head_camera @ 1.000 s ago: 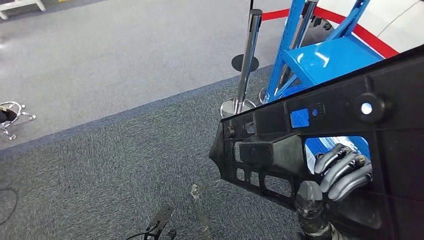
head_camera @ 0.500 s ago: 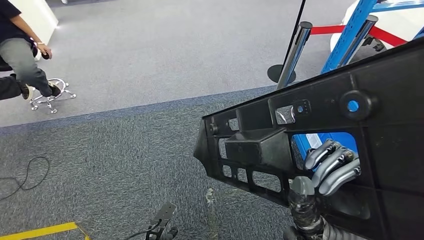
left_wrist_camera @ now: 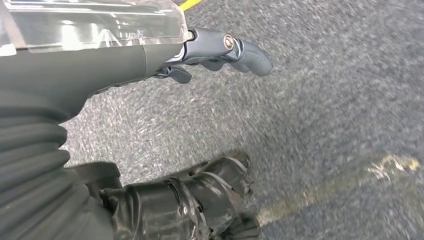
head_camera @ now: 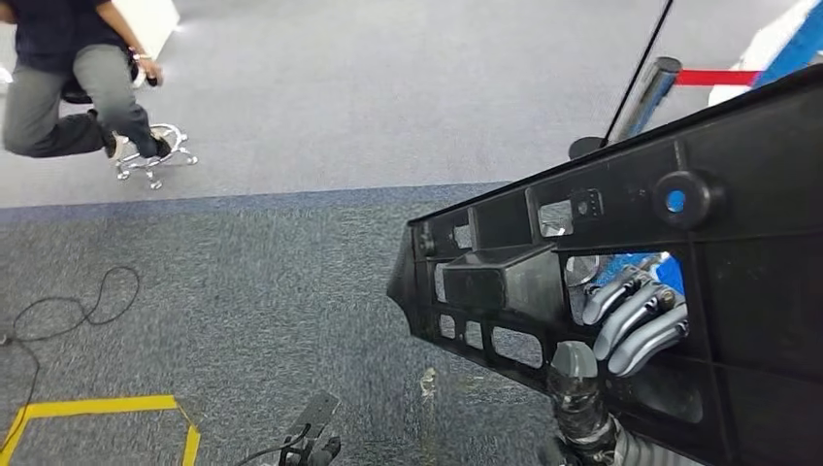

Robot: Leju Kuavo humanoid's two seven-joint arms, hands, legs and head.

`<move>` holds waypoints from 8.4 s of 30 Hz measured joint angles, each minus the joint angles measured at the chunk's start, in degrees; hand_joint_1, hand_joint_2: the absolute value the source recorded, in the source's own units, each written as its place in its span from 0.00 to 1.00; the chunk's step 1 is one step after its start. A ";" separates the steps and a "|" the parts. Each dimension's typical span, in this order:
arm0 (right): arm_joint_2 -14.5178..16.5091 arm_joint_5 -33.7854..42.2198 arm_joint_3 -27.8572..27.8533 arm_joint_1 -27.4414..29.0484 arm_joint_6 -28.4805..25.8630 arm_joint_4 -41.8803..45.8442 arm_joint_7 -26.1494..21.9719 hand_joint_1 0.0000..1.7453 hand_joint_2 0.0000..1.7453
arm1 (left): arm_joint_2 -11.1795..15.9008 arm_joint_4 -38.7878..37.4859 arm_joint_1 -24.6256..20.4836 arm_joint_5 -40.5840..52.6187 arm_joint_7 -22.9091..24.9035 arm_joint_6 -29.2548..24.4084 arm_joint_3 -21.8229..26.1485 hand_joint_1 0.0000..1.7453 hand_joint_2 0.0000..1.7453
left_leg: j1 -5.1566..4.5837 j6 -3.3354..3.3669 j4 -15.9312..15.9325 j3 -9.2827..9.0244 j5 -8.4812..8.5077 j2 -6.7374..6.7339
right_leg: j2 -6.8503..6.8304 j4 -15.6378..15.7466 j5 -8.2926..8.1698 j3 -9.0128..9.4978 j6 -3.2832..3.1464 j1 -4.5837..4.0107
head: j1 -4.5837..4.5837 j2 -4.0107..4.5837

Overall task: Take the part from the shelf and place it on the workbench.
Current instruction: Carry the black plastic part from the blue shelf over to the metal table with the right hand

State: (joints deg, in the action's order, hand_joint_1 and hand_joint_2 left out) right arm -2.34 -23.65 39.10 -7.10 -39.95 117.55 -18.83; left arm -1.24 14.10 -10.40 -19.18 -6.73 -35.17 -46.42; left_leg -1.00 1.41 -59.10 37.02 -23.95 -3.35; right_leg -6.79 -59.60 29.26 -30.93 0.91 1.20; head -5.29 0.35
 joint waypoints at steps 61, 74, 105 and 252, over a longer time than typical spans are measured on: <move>3.43 1.00 1.38 -2.86 0.07 -4.96 -0.35 1.00 1.00 | 0.40 1.09 -4.29 4.26 6.07 0.34 -0.42 0.00 1.00 | 0.55 -0.54 0.17 0.52 0.53 0.01 | 1.64 1.07 -0.55 0.05 -0.13 -0.48 | 0.13 0.00; 3.30 1.12 1.38 -2.87 -0.03 -5.92 -0.08 1.00 1.00 | 0.31 1.09 -4.63 4.16 5.99 0.96 -0.42 0.00 1.00 | 0.90 1.27 -0.37 -0.66 -0.60 8.95 | 9.03 -5.46 -1.39 -6.28 0.91 0.15 | 0.96 0.00; -0.34 6.20 3.50 -4.63 0.33 -4.60 4.88 1.00 1.00 | 0.52 0.92 -3.24 -0.90 6.27 4.46 -0.42 0.00 1.00 | 0.52 1.39 0.65 -3.00 -2.09 6.85 | 6.77 -3.26 -2.80 -5.58 0.17 -0.56 | 1.08 0.00; -1.64 12.44 6.36 -4.63 0.93 -3.34 0.68 1.00 1.00 | 1.10 0.66 -3.80 -0.27 8.40 7.35 -0.37 0.00 1.00 | 0.10 2.60 2.60 -5.85 -2.97 3.97 | 6.90 -9.71 3.62 -4.26 0.84 -0.15 | 2.51 0.00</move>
State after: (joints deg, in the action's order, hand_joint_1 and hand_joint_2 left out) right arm -3.98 -11.21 45.46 -11.72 -39.01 114.20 -18.15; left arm -0.14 14.75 -14.20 -19.46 1.67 -27.82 -46.80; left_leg -0.90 4.01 -56.50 31.16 -26.93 0.62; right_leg 0.11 -69.32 32.88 -35.19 1.74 1.05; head -2.78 0.35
